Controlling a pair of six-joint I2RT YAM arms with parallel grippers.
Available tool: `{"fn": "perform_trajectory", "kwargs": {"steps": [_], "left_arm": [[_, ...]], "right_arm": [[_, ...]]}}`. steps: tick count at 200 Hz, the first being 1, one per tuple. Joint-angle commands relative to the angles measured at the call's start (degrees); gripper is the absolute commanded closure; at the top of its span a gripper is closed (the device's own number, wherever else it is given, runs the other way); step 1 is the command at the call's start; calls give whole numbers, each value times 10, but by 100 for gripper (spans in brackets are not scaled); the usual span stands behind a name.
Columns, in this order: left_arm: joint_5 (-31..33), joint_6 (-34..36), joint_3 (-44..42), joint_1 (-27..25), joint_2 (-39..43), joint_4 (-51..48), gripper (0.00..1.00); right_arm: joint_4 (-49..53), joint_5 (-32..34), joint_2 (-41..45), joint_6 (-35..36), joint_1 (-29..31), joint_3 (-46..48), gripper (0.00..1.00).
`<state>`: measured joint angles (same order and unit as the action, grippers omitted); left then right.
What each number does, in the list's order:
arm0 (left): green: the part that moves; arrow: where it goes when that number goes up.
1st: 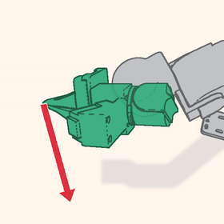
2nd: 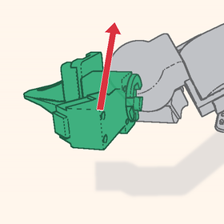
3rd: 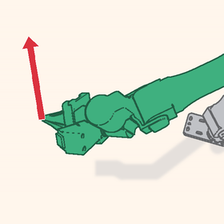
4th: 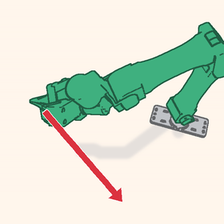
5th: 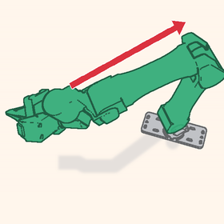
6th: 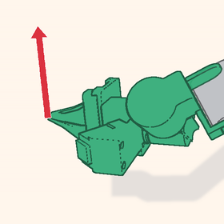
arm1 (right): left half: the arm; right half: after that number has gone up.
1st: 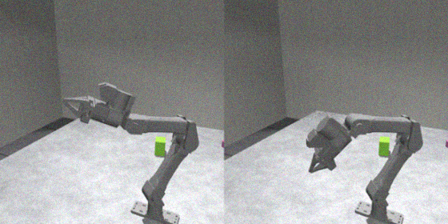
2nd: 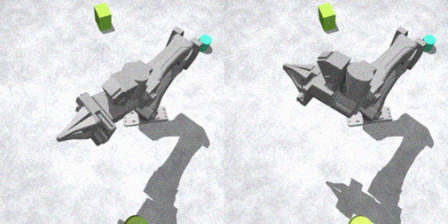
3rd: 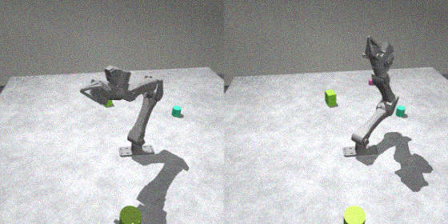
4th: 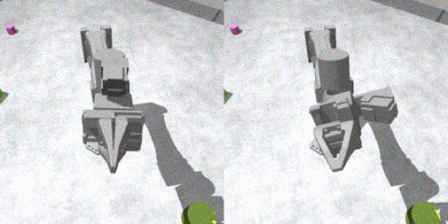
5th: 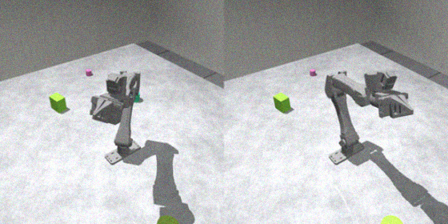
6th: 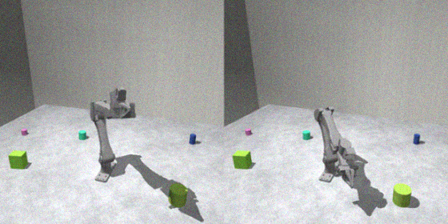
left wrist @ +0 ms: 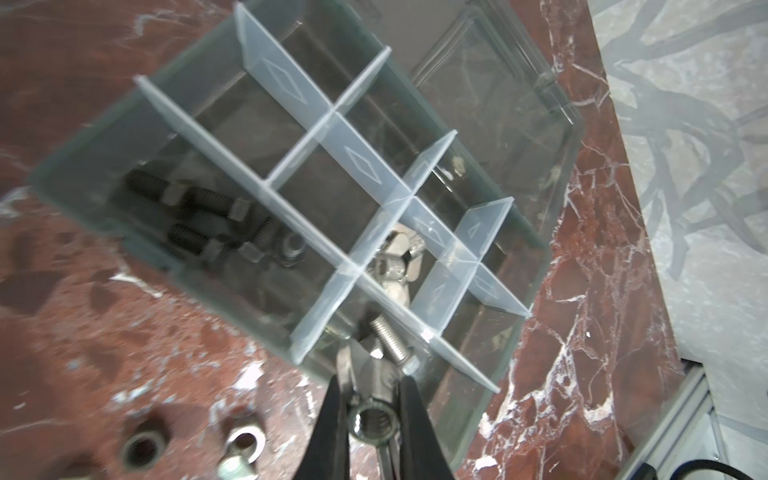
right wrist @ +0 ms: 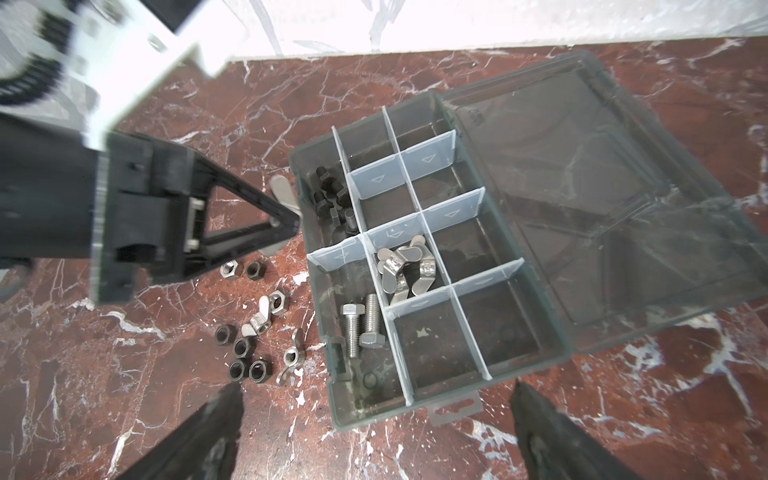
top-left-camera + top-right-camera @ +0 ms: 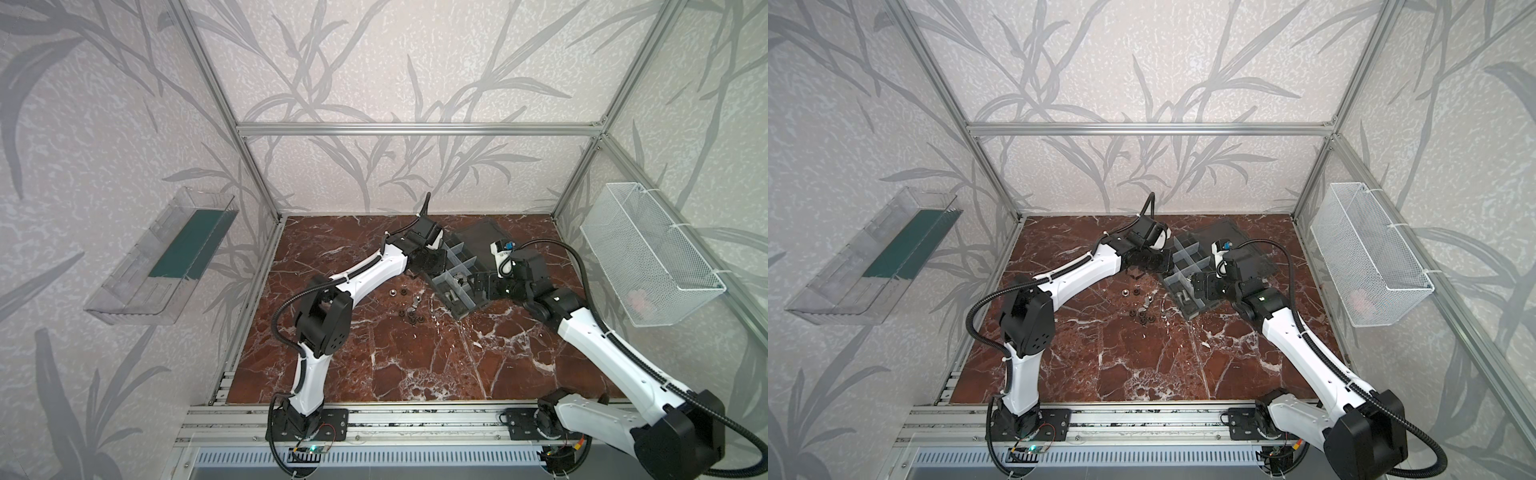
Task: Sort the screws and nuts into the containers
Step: 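Carry the wing nut over the wing-nut compartment with the left gripper, then open the left gripper to drop the wing nut into the compartment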
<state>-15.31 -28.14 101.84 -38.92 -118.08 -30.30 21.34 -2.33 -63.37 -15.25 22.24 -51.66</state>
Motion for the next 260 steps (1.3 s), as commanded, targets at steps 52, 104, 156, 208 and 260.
{"fn": "perform_trajectory", "kwargs": {"steps": [52,104,156,208,260], "left_arm": [[-26,-23,64,-28,-77,56,87],[-30,-29,109,-39,-128,50,87],[-33,-30,129,-46,-149,38,75],[-37,-25,133,-46,-147,32,66],[-26,-10,131,-45,-115,28,56]], "right_arm": [[56,9,67,-9,-22,34,1],[79,10,94,-9,-25,45,1],[94,16,113,-4,-27,51,1],[93,12,112,-5,-28,48,1],[92,7,108,-5,-28,36,1]]}}
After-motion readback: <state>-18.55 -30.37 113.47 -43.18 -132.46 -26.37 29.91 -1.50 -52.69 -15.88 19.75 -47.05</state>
